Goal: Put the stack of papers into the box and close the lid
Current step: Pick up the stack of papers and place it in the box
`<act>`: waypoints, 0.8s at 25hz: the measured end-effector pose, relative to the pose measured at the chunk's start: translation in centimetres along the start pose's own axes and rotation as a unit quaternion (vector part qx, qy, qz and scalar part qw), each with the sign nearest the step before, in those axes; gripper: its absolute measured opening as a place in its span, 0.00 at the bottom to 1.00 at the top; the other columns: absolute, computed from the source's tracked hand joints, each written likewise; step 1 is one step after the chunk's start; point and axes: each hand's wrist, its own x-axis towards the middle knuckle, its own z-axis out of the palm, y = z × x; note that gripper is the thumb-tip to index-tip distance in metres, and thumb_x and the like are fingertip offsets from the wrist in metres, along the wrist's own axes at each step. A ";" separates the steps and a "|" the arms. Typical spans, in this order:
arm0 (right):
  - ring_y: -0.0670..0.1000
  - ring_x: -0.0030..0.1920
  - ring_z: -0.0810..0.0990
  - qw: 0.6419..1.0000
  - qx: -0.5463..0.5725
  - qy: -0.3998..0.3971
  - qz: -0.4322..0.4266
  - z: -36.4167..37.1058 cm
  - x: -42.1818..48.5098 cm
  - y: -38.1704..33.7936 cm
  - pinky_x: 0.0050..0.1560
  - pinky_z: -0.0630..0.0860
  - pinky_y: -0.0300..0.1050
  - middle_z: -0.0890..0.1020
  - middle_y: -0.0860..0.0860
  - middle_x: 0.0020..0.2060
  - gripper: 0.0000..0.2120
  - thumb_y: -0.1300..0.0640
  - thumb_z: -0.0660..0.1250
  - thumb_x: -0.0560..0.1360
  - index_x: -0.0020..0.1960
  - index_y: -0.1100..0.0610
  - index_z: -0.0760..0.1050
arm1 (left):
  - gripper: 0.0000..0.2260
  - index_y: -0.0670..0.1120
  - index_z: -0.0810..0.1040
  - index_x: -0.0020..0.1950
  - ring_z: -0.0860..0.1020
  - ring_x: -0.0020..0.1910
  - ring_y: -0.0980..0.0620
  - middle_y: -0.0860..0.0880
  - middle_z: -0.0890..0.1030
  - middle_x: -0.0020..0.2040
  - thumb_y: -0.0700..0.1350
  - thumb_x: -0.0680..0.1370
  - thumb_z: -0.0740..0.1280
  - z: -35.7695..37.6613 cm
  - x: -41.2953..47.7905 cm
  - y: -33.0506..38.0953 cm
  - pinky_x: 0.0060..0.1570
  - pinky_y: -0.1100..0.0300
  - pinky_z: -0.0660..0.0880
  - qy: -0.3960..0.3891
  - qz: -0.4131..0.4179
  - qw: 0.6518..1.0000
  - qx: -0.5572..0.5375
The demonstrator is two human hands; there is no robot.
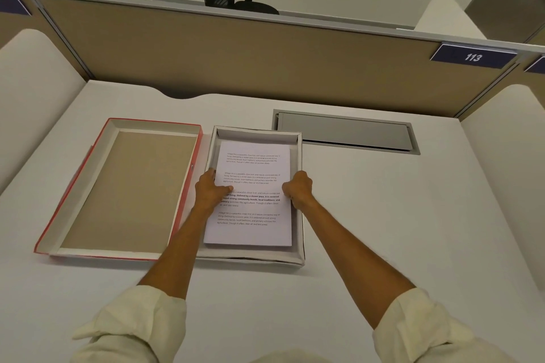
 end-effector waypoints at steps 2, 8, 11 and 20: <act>0.49 0.35 0.74 1.000 -0.018 -0.007 -0.021 0.0 0.3 0.4 0.40 0.73 0.40 0.72 0.50 0.34 0.14 0.67 0.68 0.74 0.35 0.58 0.66 | 0.20 0.36 0.73 0.59 0.80 0.60 0.38 0.39 0.80 0.63 0.40 0.72 0.76 -0.6 -0.1 0.6 0.61 0.41 0.77 -0.018 -0.009 1.000 0.015; 0.50 0.34 0.77 0.989 -0.089 0.011 -0.118 -1.6 1.4 -1.3 0.33 0.76 0.39 0.78 0.51 0.34 0.08 0.66 0.68 0.73 0.36 0.61 0.74 | 0.28 0.36 0.73 0.68 0.78 0.63 0.42 0.40 0.79 0.65 0.45 0.72 0.76 -3.2 -4.1 3.2 0.63 0.51 0.75 -0.008 -0.006 1.000 0.000; 0.56 0.53 0.81 0.980 -0.091 0.003 -0.176 -2.7 3.1 -3.7 0.54 0.76 0.42 0.83 0.58 0.53 0.15 0.63 0.69 0.74 0.59 0.64 0.78 | 0.24 0.32 0.73 0.66 0.82 0.56 0.40 0.34 0.81 0.60 0.40 0.74 0.73 -2.3 -9.0 3.4 0.56 0.51 0.81 -0.143 -0.205 0.921 -0.299; 0.59 0.66 0.73 0.921 -0.242 -0.106 -0.286 -1.2 8.0 -7.9 0.64 0.71 0.49 0.75 0.58 0.67 0.19 0.59 0.62 0.79 0.70 0.60 0.70 | 0.12 0.46 0.77 0.58 0.76 0.63 0.30 0.34 0.81 0.61 0.35 0.76 0.69 2.3 -13.5 2.4 0.66 0.33 0.70 -0.203 -0.369 0.734 -0.533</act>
